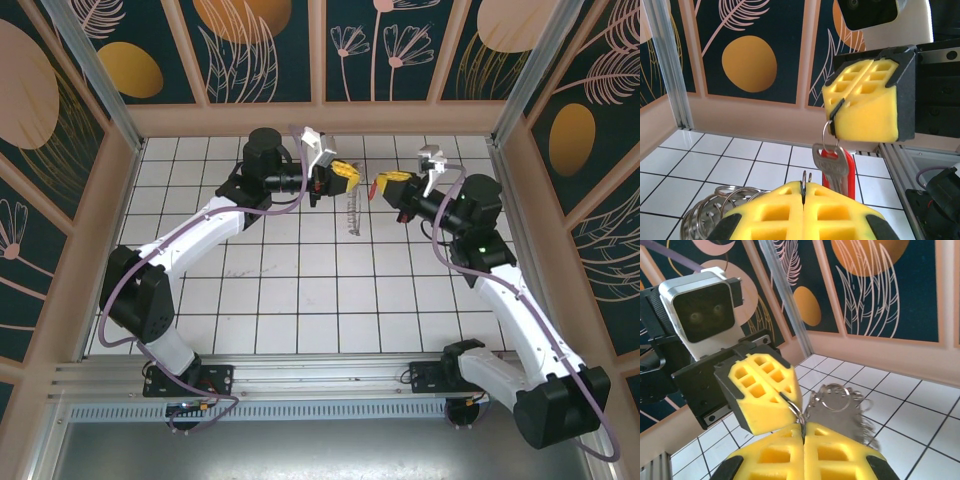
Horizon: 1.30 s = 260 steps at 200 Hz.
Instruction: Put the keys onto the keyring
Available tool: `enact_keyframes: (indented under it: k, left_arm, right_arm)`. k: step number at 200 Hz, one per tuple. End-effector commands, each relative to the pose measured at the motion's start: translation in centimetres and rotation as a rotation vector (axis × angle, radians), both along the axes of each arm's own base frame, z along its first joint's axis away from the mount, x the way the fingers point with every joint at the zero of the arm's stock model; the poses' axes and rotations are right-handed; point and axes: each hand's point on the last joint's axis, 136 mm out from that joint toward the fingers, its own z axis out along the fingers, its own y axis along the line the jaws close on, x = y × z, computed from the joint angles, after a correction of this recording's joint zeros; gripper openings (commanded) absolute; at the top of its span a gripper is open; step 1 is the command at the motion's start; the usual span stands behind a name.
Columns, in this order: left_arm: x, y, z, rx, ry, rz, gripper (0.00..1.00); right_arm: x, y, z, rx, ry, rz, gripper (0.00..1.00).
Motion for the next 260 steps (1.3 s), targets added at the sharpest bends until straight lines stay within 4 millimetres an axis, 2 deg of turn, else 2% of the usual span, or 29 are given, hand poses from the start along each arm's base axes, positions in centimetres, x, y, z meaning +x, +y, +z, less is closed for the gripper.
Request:
enact_keyframes:
  k: [1, 77, 137, 260]
  left_arm:
    - [-1.6, 0.2, 2.2, -0.03, -0.07, -0.034, 0.0]
    - [-1.9, -0.1, 2.0, 0.007, -0.077, -0.063, 0.0]
    - [-1.8, -0.1, 1.9, 0.014, -0.083, -0.059, 0.0]
    - [-1.6, -0.2, 2.5, 0.009, -0.098, -0.057, 0.0]
  right_arm:
    - [-0.4, 0.8, 2.0, 0.006, -0.071, 0.03, 0.0]
    - [0.0, 2.3, 1.0, -0.081, -0.074, 0.009, 0.0]
    - [0.7, 1.9, -0.1, -0.13, -0.06, -0.033, 0.0]
    - [0.8, 2.1, -1.7, -0.188, -0.033, -0.016, 0.0]
